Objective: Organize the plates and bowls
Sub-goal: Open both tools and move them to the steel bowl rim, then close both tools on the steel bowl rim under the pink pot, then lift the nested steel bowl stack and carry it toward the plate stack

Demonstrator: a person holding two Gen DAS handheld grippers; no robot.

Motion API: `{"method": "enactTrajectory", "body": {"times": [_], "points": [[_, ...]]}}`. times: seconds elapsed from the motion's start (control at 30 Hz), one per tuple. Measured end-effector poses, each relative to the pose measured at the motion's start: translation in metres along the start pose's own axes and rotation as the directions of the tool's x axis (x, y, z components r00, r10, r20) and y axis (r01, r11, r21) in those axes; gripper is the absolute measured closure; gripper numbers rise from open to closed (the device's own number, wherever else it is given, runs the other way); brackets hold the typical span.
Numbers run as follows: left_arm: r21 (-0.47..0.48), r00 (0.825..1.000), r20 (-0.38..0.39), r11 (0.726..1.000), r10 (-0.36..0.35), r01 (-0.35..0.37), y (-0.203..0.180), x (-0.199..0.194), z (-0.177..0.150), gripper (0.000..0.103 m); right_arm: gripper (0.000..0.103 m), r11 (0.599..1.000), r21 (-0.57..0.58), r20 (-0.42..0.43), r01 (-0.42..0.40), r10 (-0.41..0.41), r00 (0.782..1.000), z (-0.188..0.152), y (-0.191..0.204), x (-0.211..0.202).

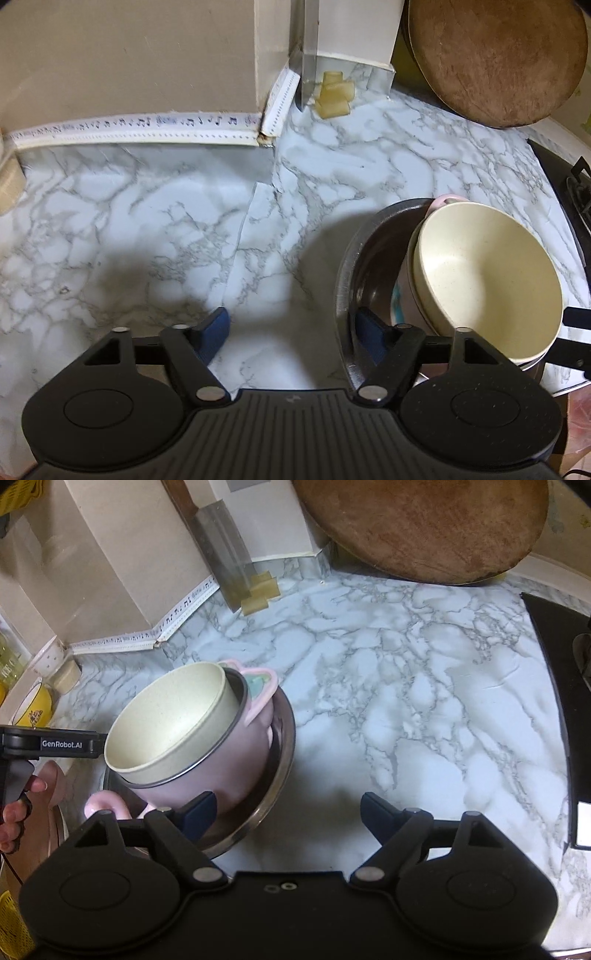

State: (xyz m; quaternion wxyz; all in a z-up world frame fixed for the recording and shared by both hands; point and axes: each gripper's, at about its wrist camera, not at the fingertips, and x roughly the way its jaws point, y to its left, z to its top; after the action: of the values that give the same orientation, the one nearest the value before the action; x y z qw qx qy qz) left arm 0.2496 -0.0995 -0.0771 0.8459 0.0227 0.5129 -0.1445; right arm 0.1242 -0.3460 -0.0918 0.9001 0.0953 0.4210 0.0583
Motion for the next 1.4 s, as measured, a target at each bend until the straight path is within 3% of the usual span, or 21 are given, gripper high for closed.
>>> {"method": "enactTrajectory", "body": {"times": [0.2,0.37,0.63,0.87,1.4], "points": [[-0.024,0.999,-0.019,0.999,-0.04,0.04,0.0,0.006,0.004,0.048,0.024,1.0,-0.009,-0.023,0.018,-0.018,1.0,0.001,0.004,0.015],[-0.034,0.997,-0.016,0.997,-0.073,0.073,-0.003,0.007,0.007,0.062,0.045,1.0,0.021,-0.055,-0.003,0.004,0.998,0.001,-0.002,0.026],[-0.076,0.992,-0.019,0.989,-0.127,0.125,-0.004,0.011,0.01,0.083,0.065,0.998,0.046,-0.088,-0.036,0.04,0.995,0.008,0.0,0.031],[-0.09,0.991,-0.003,0.987,-0.133,0.132,-0.004,0.008,0.01,0.09,0.083,0.998,0.032,-0.115,-0.06,0.063,0.991,0.012,0.007,0.033],[-0.147,0.995,0.071,0.985,-0.076,0.086,0.006,-0.011,-0.002,0.091,0.086,0.998,-0.017,-0.13,-0.053,0.051,0.99,0.04,0.018,0.04]]}}
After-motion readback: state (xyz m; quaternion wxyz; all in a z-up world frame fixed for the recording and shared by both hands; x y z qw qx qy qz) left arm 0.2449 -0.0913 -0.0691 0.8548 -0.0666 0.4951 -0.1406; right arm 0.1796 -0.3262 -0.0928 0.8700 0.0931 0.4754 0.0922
